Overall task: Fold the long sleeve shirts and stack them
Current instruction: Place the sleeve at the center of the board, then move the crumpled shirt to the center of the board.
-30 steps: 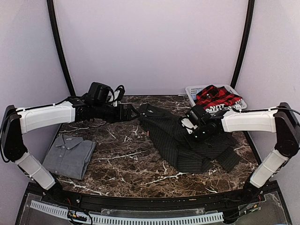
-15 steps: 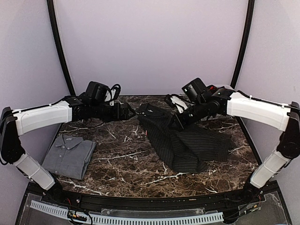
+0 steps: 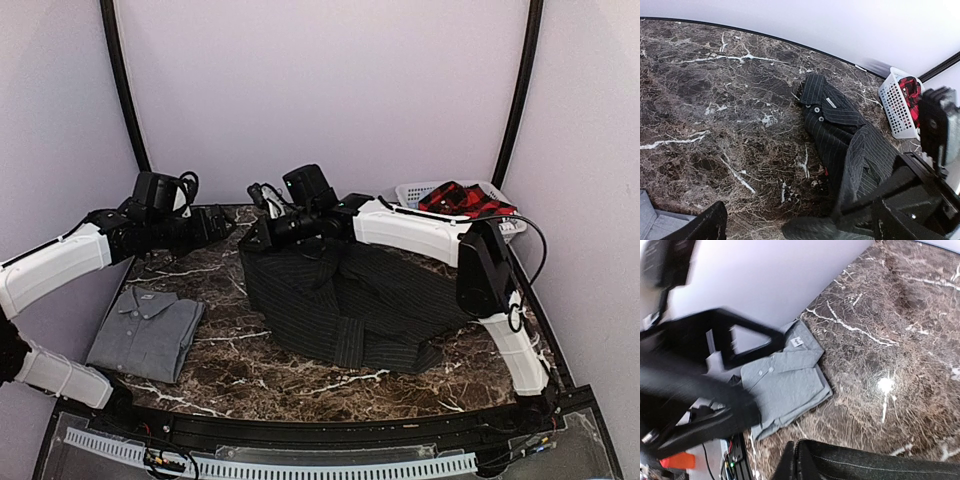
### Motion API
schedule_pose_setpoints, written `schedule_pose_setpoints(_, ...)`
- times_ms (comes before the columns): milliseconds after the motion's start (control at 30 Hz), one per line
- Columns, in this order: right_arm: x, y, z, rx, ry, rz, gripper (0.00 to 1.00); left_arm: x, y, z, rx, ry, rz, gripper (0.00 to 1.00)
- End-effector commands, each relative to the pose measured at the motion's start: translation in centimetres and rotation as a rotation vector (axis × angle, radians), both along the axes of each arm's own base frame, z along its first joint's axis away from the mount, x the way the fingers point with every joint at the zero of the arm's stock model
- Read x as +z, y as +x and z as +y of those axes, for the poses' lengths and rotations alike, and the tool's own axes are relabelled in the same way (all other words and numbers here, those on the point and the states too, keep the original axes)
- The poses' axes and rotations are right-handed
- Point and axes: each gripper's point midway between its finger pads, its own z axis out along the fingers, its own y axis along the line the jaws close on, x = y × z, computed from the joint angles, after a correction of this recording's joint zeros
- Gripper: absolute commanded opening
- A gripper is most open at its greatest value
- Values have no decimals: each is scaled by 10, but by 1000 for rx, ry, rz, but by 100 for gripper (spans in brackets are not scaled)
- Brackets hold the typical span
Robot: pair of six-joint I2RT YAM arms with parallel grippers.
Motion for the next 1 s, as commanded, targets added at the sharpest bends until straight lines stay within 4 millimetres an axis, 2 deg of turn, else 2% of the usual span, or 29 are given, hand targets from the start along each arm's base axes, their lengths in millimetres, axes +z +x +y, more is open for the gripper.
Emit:
schedule_pose_setpoints(0, 14, 15, 18, -4, 75, 17, 9, -10, -9, 21, 66, 32, 32, 99)
schedule_pose_setpoints(33, 14, 17, 17, -4, 76, 21, 15, -13, -9, 21, 65, 32, 39, 99)
schedule_pose_setpoints(67, 13, 19, 15, -6, 74, 22, 26, -15, -9, 21, 63, 36, 41, 99)
schedule_pose_setpoints(167, 13, 25, -1, -37, 48, -4, 51, -32, -12, 11, 16, 19, 94, 99)
schedule_pose_setpoints(233, 12, 29, -17, -66, 18, -23, 60, -42, -13, 6, -6, 7, 117, 99)
schedule_pose_setpoints(367, 5, 44, -60, -173, -85, -80, 65, -62, -11, -11, -98, -7, 143, 99)
schedule_pose_setpoints(400, 10, 47, -74, -205, -102, -101, 67, -69, -9, -15, -117, -4, 157, 99)
schedule_pose_setpoints(433, 4, 50, -88, -230, -134, -110, 67, -70, -7, -21, -148, -10, 149, 99)
schedule_pose_setpoints(533, -14, 62, -136, -336, -236, -141, 69, -90, 2, -29, -180, 15, 201, 99)
schedule_pose_setpoints(600, -29, 75, -174, -433, -340, -172, 69, -102, 8, -37, -209, 20, 244, 99)
schedule_pose_setpoints(700, -50, 81, -220, -527, -498, -216, 70, -123, 12, -41, -224, 43, 313, 99)
schedule_pose_setpoints(867, -82, 80, -265, -593, -689, -271, 70, -151, 15, -51, -246, 22, 390, 97)
schedule_pose_setpoints(967, -97, 80, -274, -597, -732, -268, 69, -162, 11, -60, -270, -29, 427, 88)
